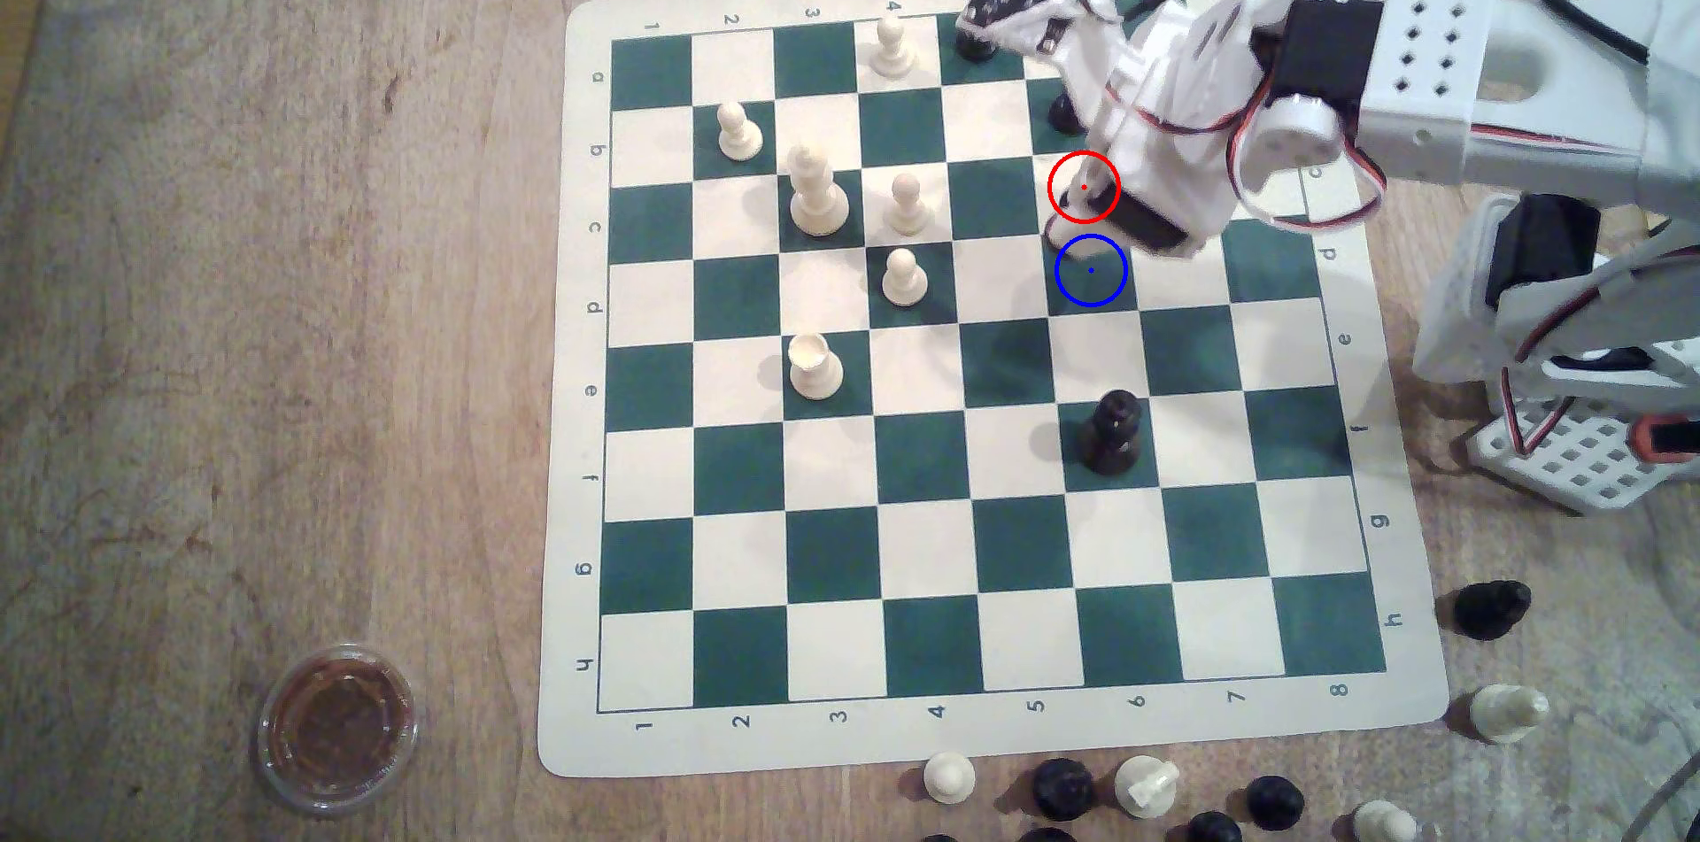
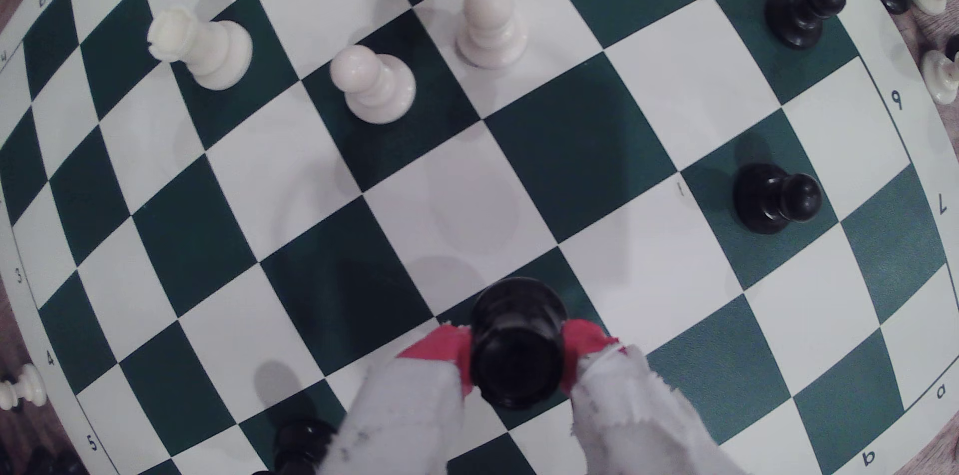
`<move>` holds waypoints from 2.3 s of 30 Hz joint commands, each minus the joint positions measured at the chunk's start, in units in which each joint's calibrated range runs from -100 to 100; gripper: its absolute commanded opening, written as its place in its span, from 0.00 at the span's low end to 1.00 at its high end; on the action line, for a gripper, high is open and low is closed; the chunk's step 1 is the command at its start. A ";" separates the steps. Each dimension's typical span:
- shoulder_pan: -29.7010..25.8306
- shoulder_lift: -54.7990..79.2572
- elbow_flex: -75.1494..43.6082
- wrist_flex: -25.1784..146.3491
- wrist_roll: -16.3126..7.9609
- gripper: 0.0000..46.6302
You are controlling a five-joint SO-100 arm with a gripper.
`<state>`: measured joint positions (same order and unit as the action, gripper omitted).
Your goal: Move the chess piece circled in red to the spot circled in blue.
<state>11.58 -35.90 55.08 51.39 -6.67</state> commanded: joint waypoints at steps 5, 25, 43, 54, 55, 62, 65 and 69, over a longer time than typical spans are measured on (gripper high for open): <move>-1.92 -1.45 -2.86 -0.21 -0.15 0.00; -0.20 1.10 6.48 -6.27 0.20 0.00; 0.12 2.20 7.56 -7.91 0.29 0.00; 1.99 1.61 7.65 -8.07 0.68 0.41; 2.23 0.84 7.84 -8.07 0.68 0.46; 2.93 -9.09 11.28 -8.89 0.73 0.63; 1.99 -19.28 13.00 -4.96 0.49 0.60; 0.12 -34.47 18.53 1.10 0.73 0.60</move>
<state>12.76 -54.50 71.35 47.57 -5.84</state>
